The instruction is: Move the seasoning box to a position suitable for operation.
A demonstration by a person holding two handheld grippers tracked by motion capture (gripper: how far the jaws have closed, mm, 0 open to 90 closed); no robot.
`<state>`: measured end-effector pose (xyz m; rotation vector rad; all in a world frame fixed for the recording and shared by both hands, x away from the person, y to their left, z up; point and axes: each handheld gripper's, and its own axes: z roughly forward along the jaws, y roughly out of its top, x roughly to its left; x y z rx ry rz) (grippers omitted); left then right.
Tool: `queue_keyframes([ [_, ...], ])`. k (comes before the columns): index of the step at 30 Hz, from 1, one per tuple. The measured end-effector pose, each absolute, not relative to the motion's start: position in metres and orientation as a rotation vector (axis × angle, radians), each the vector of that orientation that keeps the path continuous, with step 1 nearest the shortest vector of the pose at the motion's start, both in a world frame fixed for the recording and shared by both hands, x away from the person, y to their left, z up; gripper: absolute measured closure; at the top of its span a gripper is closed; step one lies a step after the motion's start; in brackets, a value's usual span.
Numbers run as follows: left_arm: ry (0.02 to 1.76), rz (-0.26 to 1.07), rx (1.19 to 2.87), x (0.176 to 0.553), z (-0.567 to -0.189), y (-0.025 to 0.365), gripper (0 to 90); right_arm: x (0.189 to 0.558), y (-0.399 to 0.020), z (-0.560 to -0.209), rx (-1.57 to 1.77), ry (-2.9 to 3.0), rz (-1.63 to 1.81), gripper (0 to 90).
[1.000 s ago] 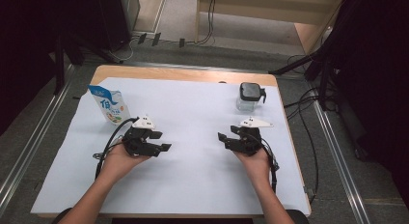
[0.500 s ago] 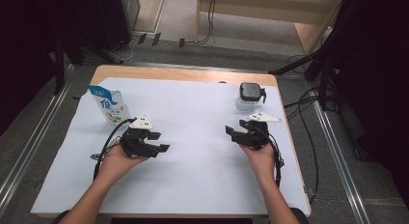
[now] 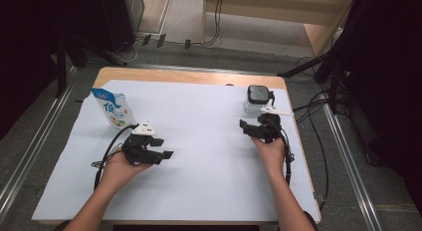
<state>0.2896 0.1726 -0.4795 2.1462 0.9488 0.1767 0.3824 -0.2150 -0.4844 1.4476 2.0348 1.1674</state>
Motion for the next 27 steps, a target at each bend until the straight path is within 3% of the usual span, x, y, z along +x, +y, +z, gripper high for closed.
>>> queue_keyframes([
  [3,0.95,0.182,2.141,0.288,-0.481,0.171,40.6,0.39,-0.217,-0.486,1.48,1.989,1.131,14.8],
  [13,0.943,0.173,2.143,0.287,-0.482,0.17,40.4,0.419,-0.221,-0.483,1.502,1.894,1.087,11.6],
  [20,0.946,0.168,2.145,0.287,-0.483,0.168,40.5,0.44,-0.223,-0.486,1.536,1.87,1.062,2.3],
  [27,0.944,0.17,2.149,0.287,-0.485,0.167,40.4,0.452,-0.225,-0.49,1.562,1.857,1.063,2.4],
])
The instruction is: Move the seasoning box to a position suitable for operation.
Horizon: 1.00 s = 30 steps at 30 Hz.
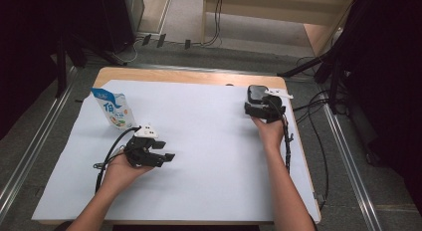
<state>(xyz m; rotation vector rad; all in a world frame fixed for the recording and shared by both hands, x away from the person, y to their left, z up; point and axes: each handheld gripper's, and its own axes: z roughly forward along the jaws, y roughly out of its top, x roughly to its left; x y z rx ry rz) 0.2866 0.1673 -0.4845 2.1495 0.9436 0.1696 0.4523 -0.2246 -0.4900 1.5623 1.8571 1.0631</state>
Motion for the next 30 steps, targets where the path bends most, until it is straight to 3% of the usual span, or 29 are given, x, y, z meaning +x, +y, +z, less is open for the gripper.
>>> queue_keyframes([
  [9,0.96,0.18,2.146,0.281,-0.486,0.17,40.4,0.467,-0.217,-0.5,1.554,1.839,1.022,3.3],
  [18,0.992,0.19,2.137,0.275,-0.487,0.178,40.4,0.477,-0.219,-0.505,1.611,1.794,1.05,9.7],
  [30,1.012,0.192,2.137,0.272,-0.49,0.18,40.3,0.485,-0.216,-0.513,1.623,1.741,1.074,7.9],
])
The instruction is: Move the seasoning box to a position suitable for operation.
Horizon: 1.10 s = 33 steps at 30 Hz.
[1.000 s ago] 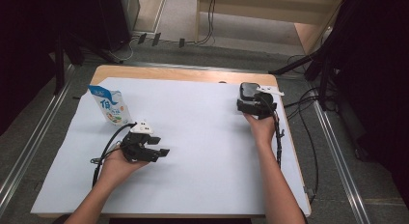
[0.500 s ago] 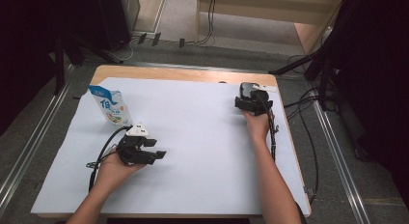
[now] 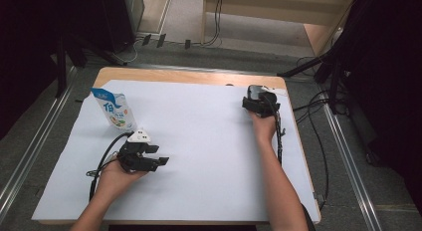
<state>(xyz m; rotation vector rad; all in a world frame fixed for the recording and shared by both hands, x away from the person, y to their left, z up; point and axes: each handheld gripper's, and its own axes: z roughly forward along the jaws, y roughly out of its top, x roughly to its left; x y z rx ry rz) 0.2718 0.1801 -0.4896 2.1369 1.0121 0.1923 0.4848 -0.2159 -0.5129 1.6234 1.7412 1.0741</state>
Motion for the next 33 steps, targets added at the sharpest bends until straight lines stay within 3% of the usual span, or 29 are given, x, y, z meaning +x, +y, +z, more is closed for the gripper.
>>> queue_keyframes([
  [16,1.023,0.191,2.122,0.273,-0.489,0.184,40.3,0.48,-0.212,-0.511,1.53,1.763,1.022,14.5],
  [33,1.062,0.078,2.089,0.288,-0.489,0.185,36.5,0.459,-0.214,-0.492,1.5,1.835,1.105,15.6],
])
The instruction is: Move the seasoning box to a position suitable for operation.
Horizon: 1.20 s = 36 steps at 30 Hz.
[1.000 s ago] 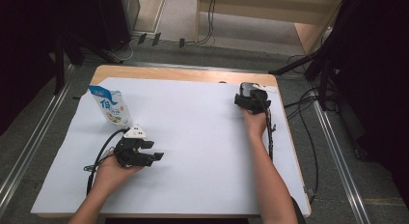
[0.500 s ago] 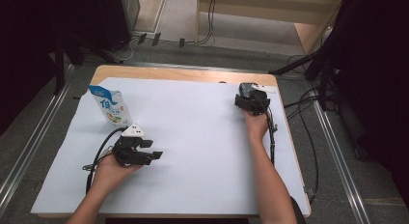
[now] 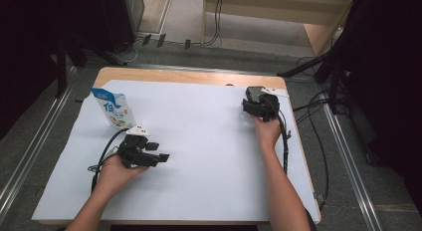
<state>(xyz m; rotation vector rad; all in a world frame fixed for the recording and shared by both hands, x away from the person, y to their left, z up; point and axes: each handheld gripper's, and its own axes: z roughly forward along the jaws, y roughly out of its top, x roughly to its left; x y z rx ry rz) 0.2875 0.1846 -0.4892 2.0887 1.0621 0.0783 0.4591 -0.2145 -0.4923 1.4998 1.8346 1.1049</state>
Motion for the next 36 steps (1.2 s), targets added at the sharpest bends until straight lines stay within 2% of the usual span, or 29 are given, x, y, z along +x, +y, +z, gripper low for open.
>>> queue_keyframes([
  [14,1.018,0.081,2.126,0.301,-0.488,0.179,38.2,0.408,-0.205,-0.47,1.4,1.932,1.169,15.6],
  [36,0.988,0.101,2.133,0.308,-0.488,0.177,38.3,0.34,-0.188,-0.47,1.335,2.055,1.252,15.6],
])
